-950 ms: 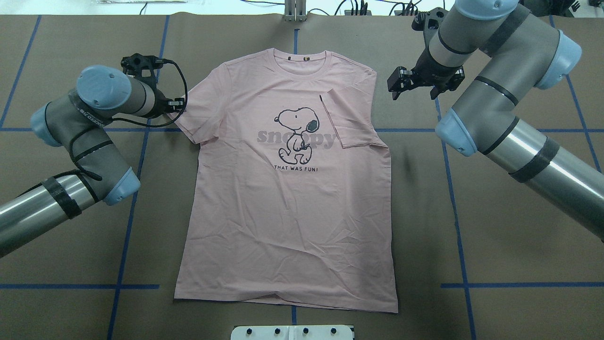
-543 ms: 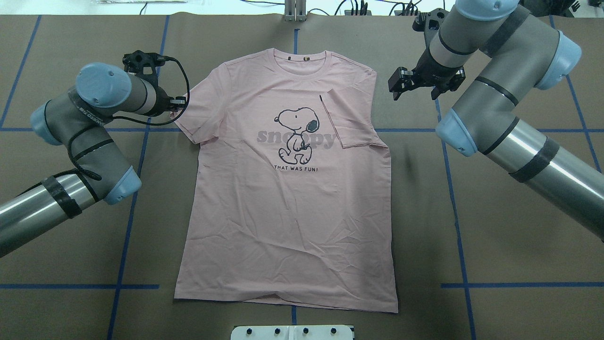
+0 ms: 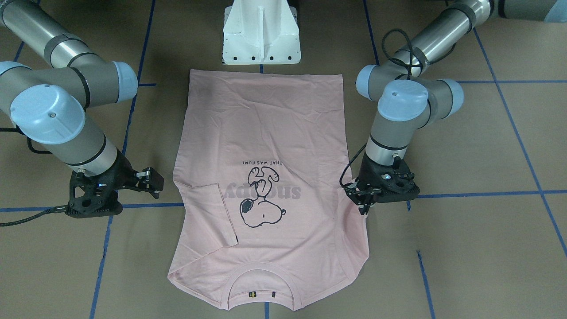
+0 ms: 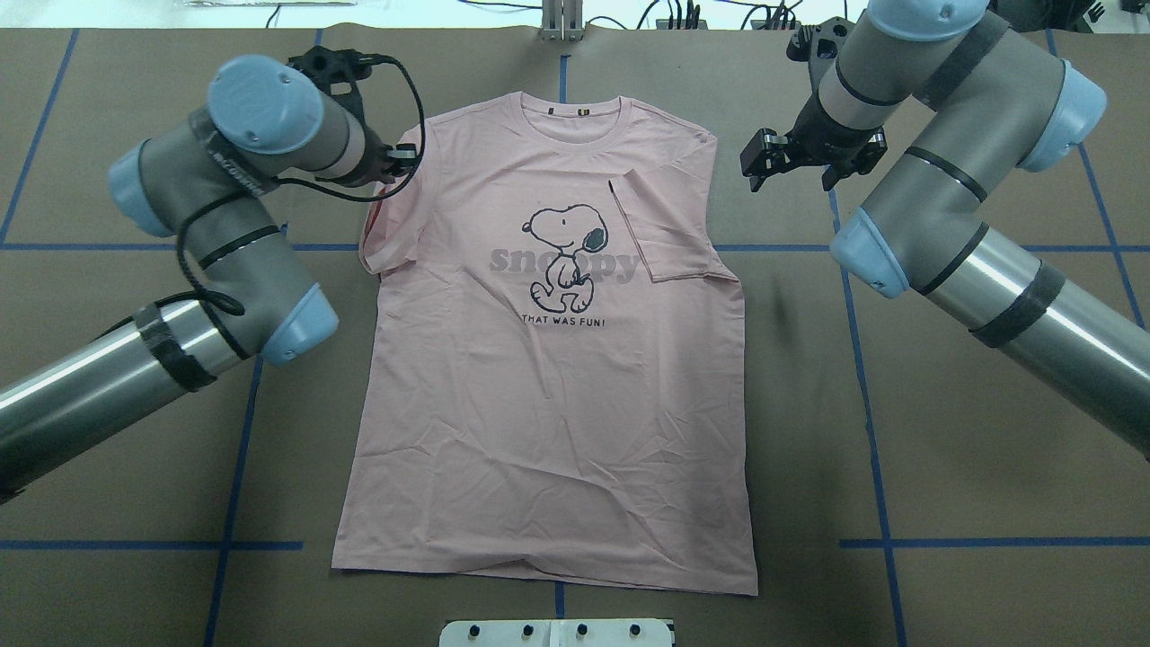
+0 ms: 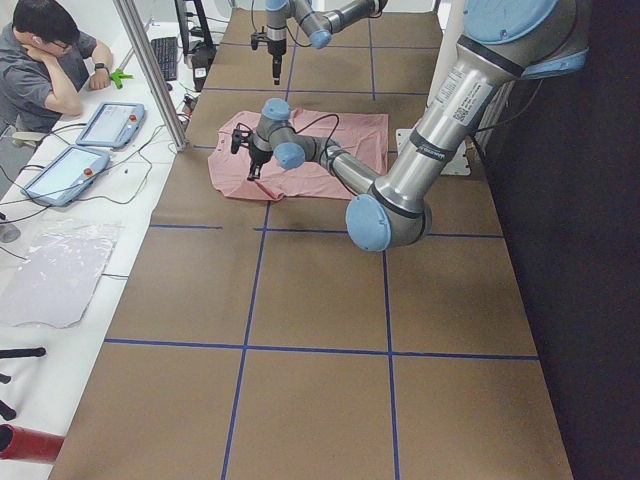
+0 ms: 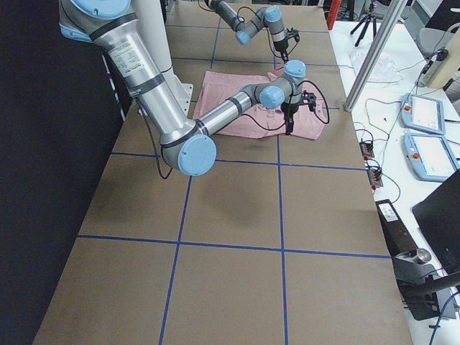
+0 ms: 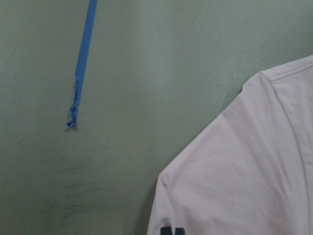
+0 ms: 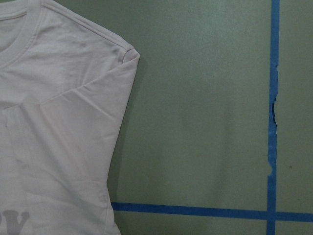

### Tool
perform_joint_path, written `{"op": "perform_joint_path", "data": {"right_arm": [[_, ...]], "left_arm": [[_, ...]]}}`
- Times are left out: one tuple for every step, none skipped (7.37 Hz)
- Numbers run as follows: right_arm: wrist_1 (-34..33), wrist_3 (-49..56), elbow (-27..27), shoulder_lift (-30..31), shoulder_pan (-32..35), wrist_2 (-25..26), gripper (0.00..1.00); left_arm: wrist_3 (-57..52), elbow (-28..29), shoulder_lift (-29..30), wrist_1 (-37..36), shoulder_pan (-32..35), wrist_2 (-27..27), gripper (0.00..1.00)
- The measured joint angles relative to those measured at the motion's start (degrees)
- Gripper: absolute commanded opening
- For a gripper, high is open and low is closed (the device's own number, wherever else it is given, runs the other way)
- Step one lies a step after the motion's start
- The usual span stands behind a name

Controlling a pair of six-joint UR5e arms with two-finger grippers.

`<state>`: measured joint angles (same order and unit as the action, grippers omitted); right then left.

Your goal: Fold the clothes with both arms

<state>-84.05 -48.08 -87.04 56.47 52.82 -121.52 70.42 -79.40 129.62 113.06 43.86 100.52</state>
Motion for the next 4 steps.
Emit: {"op": "perform_joint_path", "data": {"right_arm": [[0.06, 0.0, -0.02, 0.0, 0.02, -0.04, 1.0], [0.09, 0.0, -0.07, 0.02, 0.05, -0.08, 1.0], [0.11, 0.0, -0.11, 0.03, 0.05, -0.11, 1.0], [0.11, -0.04, -0.15, 0.03, 0.03, -0.12, 1.0]], "left_arm": [[5.1, 5.18, 5.9, -0.75, -1.75, -0.11, 0.0], [9.5, 11.63, 11.62, -0.23, -3.47, -0.3, 0.0], [12.02, 16.3, 15.13, 1.05, -4.54, -0.43, 0.0], [13.06, 18.6, 16.46, 2.13, -4.95, -0.47, 0.04]]}}
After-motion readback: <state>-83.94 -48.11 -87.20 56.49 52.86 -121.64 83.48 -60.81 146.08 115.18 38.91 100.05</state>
